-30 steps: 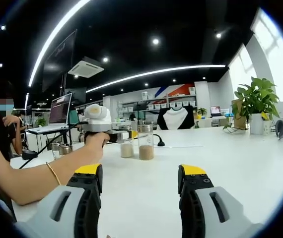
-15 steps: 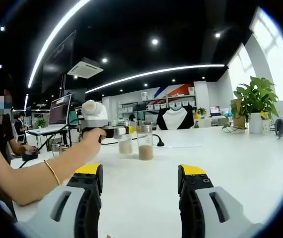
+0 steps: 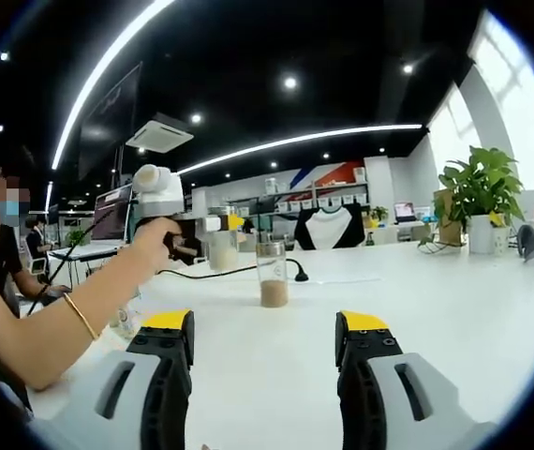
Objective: Rotate the seasoning bottle until the label or dispensing opening points toward the visible target arrow and the bottle remains upright within the marked orientation range
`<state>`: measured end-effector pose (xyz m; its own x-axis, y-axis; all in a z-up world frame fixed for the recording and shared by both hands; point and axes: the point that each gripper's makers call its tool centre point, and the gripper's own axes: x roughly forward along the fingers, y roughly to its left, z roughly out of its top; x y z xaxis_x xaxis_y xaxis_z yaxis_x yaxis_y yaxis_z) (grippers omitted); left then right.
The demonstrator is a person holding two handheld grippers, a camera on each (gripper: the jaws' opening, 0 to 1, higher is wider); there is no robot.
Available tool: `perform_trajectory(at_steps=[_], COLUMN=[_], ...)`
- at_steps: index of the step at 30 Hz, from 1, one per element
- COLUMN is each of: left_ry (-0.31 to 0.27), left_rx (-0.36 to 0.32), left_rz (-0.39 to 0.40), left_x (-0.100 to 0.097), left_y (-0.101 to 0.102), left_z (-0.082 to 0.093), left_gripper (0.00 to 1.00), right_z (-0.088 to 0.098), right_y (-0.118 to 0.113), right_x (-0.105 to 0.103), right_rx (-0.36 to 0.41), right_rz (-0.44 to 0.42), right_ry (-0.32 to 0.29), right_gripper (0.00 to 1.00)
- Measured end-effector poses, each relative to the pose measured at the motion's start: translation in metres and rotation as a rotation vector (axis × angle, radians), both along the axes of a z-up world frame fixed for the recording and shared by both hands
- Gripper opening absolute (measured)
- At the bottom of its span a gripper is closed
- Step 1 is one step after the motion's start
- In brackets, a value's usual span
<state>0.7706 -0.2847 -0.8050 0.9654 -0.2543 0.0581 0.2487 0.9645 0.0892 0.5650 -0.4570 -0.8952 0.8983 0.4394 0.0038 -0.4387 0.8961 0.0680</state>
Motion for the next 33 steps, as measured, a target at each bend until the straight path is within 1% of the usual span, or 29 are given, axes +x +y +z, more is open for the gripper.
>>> perform_trajectory(at_steps=[3,5,8,11,13,16,20,23,25,27,29,33], left_ry=[-0.016,-0.019,-0.032,-0.022,-0.02,-0.015,-0.013,-0.006,0.0,0.011,0.021,0.036], left_rx=[0.003,0.004,0.007,-0.013,-0.016,0.001,-0.006,0.02,0.024,0.008,-0.01,0.021], left_rz=[-0.008,-0.014,-0.034,-0.064,-0.074,-0.082,-0.106,-0.139,-0.153,-0.18,-0.201,-0.227], left_x=[-0.008,-0.012,-0.023,-0.029,-0.034,-0.041,-0.051,-0.065,-0.065,-0.065,-0.07,-0.079], left_y=[-0.002,-0.004,-0.009,-0.012,-0.013,-0.016,-0.02,-0.031,-0.031,-0.035,-0.039,-0.05], left_z=[0.008,0.009,0.014,0.014,0.012,0.009,0.007,0.001,-0.001,-0.005,-0.011,-0.022], left_gripper=[0.43,0.43,0.43,0.43,0.43,0.43,0.43,0.43,0.43,0.43,0.43,0.43], right_z=[0.002,0.003,0.007,0.009,0.009,0.009,0.009,0.009,0.009,0.009,0.009,0.005], right_y=[-0.001,-0.002,-0.002,-0.001,-0.001,0.0,0.003,0.006,0.007,0.008,0.008,0.007], right_x=[-0.002,-0.003,-0.004,-0.005,-0.007,-0.01,-0.014,-0.016,-0.018,-0.021,-0.023,-0.027], right_rx=[-0.001,-0.005,-0.007,-0.012,-0.012,-0.009,-0.006,-0.003,0.001,0.001,0.001,-0.002], right_rz=[-0.002,-0.004,-0.003,-0.002,-0.001,0.003,0.012,0.022,0.027,0.029,0.027,0.029], right_ry=[-0.004,-0.007,-0.015,-0.023,-0.023,-0.021,-0.023,-0.025,-0.026,-0.027,-0.027,-0.02], right_gripper=[0.6,0.6,0.6,0.6,0.6,0.6,0.6,0.6,0.6,0.6,0.6,0.59])
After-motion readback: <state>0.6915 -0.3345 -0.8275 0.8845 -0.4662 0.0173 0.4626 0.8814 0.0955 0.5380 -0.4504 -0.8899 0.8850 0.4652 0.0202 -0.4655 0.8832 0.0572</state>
